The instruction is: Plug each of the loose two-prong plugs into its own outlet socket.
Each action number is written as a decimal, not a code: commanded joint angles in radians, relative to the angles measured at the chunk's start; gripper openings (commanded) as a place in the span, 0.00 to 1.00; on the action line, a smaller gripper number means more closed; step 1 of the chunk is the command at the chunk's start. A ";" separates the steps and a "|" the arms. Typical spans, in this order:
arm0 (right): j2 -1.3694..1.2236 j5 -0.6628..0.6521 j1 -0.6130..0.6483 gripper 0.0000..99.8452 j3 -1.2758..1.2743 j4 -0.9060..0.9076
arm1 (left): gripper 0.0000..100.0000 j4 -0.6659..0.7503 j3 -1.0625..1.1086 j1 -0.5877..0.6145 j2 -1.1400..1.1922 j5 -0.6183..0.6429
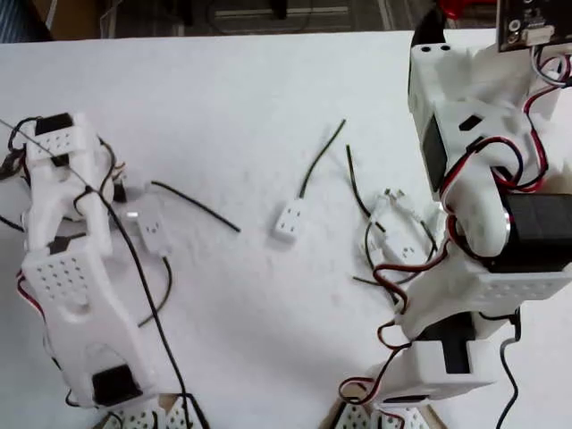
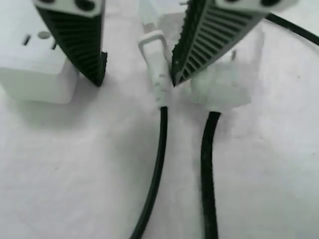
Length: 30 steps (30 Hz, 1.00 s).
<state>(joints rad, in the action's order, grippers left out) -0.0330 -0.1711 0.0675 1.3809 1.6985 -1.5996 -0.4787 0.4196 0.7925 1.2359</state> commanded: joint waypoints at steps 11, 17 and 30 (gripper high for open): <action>-0.002 -0.006 0.005 0.39 0.006 -0.016 | 0.09 -0.041 -0.011 -0.047 0.033 0.002; -0.002 -0.006 0.005 0.39 0.006 -0.016 | 0.03 -0.003 -0.011 -0.048 0.033 0.002; -0.002 -0.006 0.005 0.39 0.006 -0.018 | 0.02 -0.186 -0.465 -0.131 0.018 -0.141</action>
<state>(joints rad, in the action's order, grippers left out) -0.0330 -0.1711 0.0675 1.3809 1.6985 -1.7484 -0.7334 0.3199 0.8309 1.1101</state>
